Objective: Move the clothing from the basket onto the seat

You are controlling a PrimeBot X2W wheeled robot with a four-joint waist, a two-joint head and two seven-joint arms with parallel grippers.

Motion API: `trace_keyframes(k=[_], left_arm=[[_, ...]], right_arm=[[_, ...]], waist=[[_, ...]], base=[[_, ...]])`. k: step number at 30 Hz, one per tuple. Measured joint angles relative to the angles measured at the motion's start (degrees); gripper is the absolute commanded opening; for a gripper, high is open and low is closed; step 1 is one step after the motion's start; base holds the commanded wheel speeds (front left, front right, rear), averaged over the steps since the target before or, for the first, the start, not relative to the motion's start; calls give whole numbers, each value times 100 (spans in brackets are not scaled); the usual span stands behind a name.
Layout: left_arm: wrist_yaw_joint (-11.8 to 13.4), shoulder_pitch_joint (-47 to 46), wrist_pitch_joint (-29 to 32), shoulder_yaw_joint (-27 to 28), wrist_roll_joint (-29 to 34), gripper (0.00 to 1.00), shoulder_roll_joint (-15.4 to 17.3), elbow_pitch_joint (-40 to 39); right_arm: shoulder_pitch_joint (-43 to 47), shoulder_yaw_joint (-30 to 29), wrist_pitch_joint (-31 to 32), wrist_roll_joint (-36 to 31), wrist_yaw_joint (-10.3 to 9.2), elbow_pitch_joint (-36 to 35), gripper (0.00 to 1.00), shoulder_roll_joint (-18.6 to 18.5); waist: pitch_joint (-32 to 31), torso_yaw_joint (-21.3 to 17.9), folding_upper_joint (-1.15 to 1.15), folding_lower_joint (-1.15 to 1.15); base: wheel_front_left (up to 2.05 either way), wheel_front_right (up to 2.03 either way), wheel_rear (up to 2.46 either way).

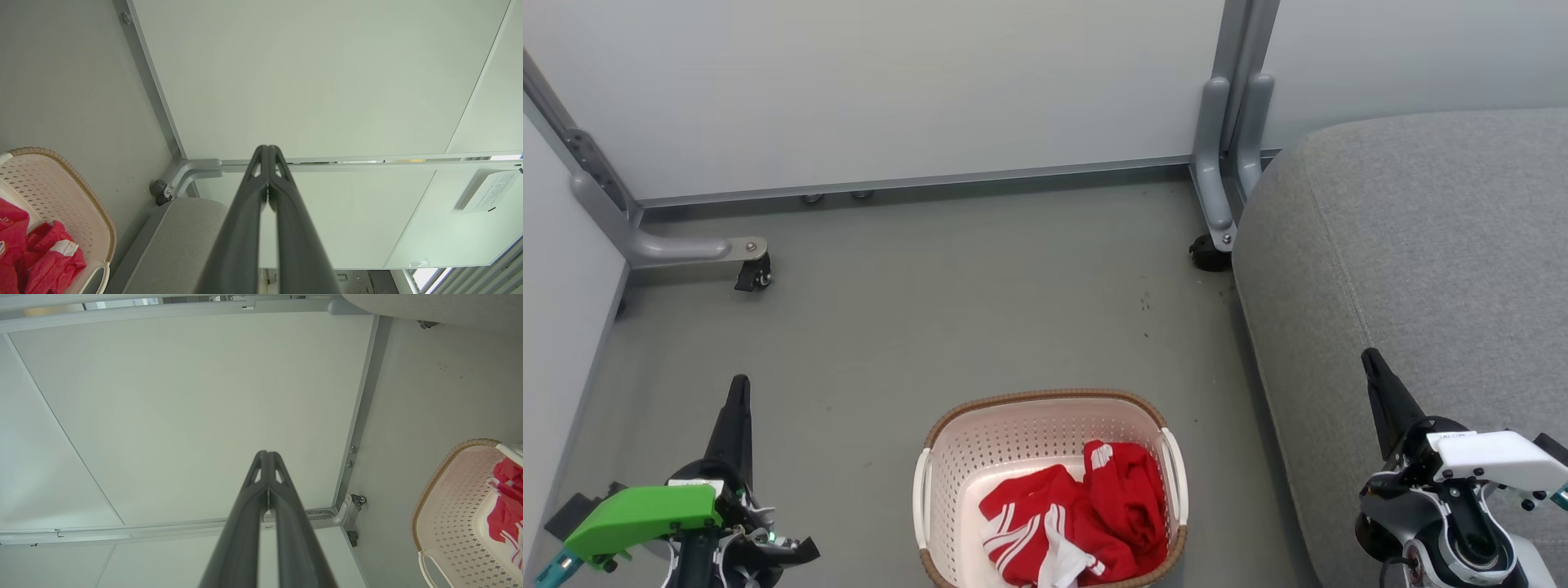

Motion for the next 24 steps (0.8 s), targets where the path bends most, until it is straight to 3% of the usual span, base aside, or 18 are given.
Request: trace_keyframes(k=[12,13,24], left_arm=[[0,0,0,0,0,0,0,0],[2,6,-1,-1,0,100,-4,23],[9,135,-261,-313,66,100,-32,67]], right_arm=[[0,0,0,0,0,0,0,0],[6,0,0,1,0,19,100,5],[142,163,-256,-285,-2,83,100,44]], waist=[[0,0,0,0],[0,0,0,0],[16,-5,0,0]], base=[[0,0,0],[0,0,0],[0,0,0]])
